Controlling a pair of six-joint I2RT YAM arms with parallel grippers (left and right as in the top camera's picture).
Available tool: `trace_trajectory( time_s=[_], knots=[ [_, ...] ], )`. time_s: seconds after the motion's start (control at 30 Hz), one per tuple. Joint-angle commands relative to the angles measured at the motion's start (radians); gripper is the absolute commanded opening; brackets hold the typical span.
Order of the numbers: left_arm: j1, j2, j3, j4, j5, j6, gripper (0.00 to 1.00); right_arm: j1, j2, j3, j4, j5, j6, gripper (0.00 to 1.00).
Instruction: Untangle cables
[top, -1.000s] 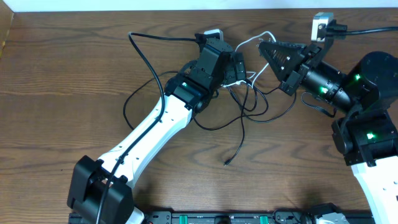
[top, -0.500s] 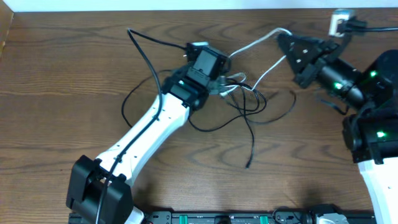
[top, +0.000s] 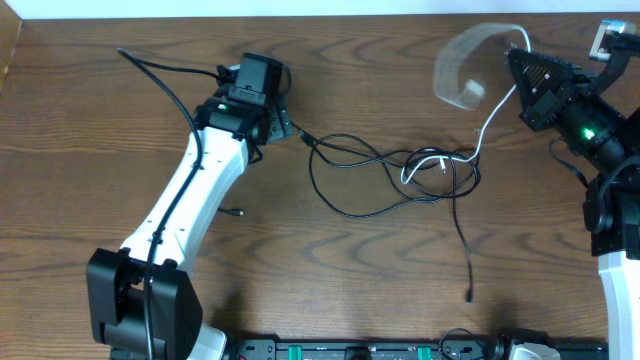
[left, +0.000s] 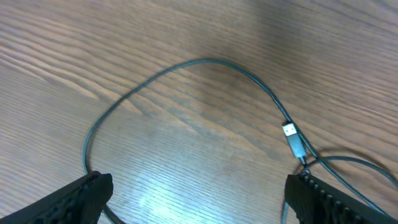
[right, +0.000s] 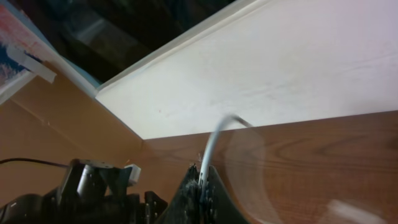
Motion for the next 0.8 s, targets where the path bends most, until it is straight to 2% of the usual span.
trace_trajectory(
  time_s=[0.0,0.07,0.33,0.43,0.57,0.77],
  knots=[
    [0.013,0.002,0.015,-0.002,0.119,0.007,0.93,-0.004,-0.018,0.028,0.000,-0.002,-0.021,0.01],
    [0.011,0.002,0.015,0.002,0.156,0.028,0.93,-0.004,-0.018,0.028,0.000,-0.002,-0.021,0.01],
    [-0.012,0.002,0.015,0.015,0.488,0.334,0.93,-0.004,-0.017,0.028,0.000,-0.001,-0.022,0.01],
    [-0.029,0.002,0.015,0.005,0.579,0.416,0.94,-0.004,-0.017,0.028,0.000,-0.002,-0.021,0.01],
    [-0.066,0.002,0.015,-0.001,0.592,0.426,0.98,-0.004,-0.017,0.028,-0.001,-0.002,-0.021,0.01],
    [-0.133,0.002,0.015,0.002,0.591,0.425,0.98,-0.004,-0.018,0.028,0.007,-0.007,0.016,0.01]
  ],
)
